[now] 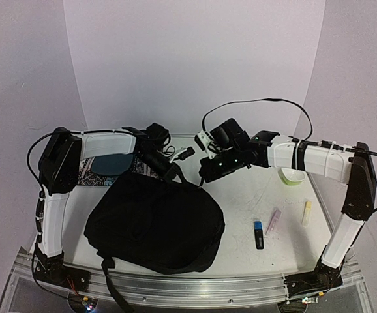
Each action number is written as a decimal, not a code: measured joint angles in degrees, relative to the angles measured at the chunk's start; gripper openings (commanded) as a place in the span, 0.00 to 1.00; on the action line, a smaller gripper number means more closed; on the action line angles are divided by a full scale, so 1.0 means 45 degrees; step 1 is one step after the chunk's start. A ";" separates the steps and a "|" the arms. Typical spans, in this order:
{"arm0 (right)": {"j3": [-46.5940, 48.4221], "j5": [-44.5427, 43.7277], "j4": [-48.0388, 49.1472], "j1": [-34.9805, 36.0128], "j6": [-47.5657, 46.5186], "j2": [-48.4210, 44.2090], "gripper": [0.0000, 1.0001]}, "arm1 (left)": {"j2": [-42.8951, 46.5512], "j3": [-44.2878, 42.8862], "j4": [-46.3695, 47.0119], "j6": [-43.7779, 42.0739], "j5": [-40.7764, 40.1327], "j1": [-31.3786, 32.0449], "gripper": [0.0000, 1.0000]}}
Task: Pack the student bag
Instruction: Hold the largest pocket of the student bag, then zip the student bag into the largest pocket of the bag, then hold the largest pocket of the student bag, then zip the student bag into the largest pocket of the bag, then hold the largest pocket of the student bag.
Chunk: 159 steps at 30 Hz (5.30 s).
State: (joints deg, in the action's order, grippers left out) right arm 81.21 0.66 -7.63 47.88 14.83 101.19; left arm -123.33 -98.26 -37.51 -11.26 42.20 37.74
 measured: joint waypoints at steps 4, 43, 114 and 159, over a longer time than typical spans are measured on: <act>-0.0054 -0.0008 0.0027 0.0000 -0.0009 -0.0027 0.00 | 0.0000 0.0000 -0.0109 0.0127 -0.0323 0.0001 0.00; -0.5853 0.0477 0.0856 -0.0785 0.0629 -0.6281 0.00 | 0.3125 0.2583 0.0404 0.8040 -0.6286 -0.1258 0.03; -0.4509 0.3541 0.0682 0.0773 -0.0382 -0.4133 0.00 | -0.2705 -0.5547 -0.1779 0.1826 -0.2574 0.0476 0.00; -0.3251 0.2802 -0.0479 -0.0796 0.1608 -0.4019 0.54 | 0.0188 -0.3891 -0.0803 0.4902 -0.7520 0.0237 0.61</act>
State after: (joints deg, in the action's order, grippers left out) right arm 66.58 13.27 -9.79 44.29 22.06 83.10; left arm -122.48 -115.77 -41.12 10.80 8.36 38.80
